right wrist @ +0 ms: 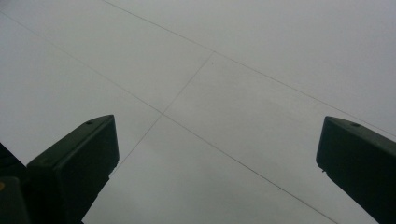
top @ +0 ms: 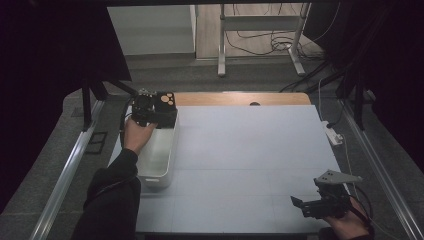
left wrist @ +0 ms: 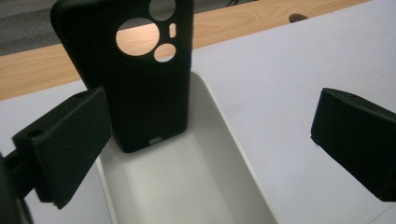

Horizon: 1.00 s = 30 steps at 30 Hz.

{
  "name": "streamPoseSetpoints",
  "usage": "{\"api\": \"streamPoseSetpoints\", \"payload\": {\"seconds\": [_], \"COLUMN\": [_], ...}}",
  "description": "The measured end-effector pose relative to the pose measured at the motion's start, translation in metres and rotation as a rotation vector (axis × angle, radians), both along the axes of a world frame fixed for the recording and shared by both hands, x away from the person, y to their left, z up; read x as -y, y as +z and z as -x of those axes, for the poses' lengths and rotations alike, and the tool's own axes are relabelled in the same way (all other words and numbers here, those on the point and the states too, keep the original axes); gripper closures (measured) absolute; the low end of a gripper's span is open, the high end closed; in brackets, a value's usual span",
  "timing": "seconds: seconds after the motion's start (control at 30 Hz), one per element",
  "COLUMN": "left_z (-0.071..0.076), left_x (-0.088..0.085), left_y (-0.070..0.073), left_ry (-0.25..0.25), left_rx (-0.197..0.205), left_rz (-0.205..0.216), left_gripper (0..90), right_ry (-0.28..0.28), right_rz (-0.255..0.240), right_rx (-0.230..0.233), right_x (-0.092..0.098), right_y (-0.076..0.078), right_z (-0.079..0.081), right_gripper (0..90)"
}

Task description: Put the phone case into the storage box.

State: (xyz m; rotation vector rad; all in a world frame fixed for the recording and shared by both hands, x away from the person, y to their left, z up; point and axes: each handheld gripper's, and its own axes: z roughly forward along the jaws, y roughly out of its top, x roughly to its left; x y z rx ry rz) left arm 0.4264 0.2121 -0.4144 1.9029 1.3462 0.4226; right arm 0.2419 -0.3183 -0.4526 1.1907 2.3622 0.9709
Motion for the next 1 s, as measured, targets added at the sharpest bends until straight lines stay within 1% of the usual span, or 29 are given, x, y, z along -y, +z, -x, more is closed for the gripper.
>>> {"api": "streamPoseSetpoints", "payload": {"seconds": [0.17, 0.23, 0.33, 0.53, 0.63, 0.83, 0.93, 1.0], "left_z": [0.008, 0.011, 0.016, 0.025, 0.031, 0.043, 0.047, 0.050], "left_x": [-0.001, -0.002, -0.005, -0.006, -0.007, -0.007, -0.006, -0.005], "left_y": [0.000, -0.002, -0.006, -0.009, -0.010, -0.010, -0.011, -0.010], "left_ry": [-0.020, -0.025, -0.035, -0.057, -0.068, -0.091, -0.098, -0.111], "left_rx": [0.007, 0.005, 0.003, 0.007, 0.012, 0.025, 0.030, 0.034], "left_rz": [0.012, 0.010, 0.022, 0.028, 0.053, 0.080, 0.084, 0.080], "left_gripper": [0.0, 0.0, 0.0, 0.0, 0.0, 0.0, 0.0, 0.0], "right_ry": [-0.005, -0.013, -0.018, -0.026, -0.028, -0.029, -0.028, -0.028], "right_rz": [-0.001, -0.004, -0.008, -0.008, -0.008, -0.007, -0.005, -0.002], "right_rx": [0.002, 0.002, 0.001, 0.000, -0.001, -0.002, -0.001, -0.002], "right_x": [0.000, 0.001, 0.001, 0.001, 0.001, 0.001, 0.001, 0.001], "right_y": [0.000, 0.000, 0.000, 0.000, 0.000, 0.000, 0.000, 0.000], "right_z": [0.000, 0.000, 0.000, 0.000, 0.000, 0.000, 0.000, 0.000], "right_gripper": [0.0, 0.0, 0.0, 0.0, 0.0, 0.0, 0.0, 0.0]}}
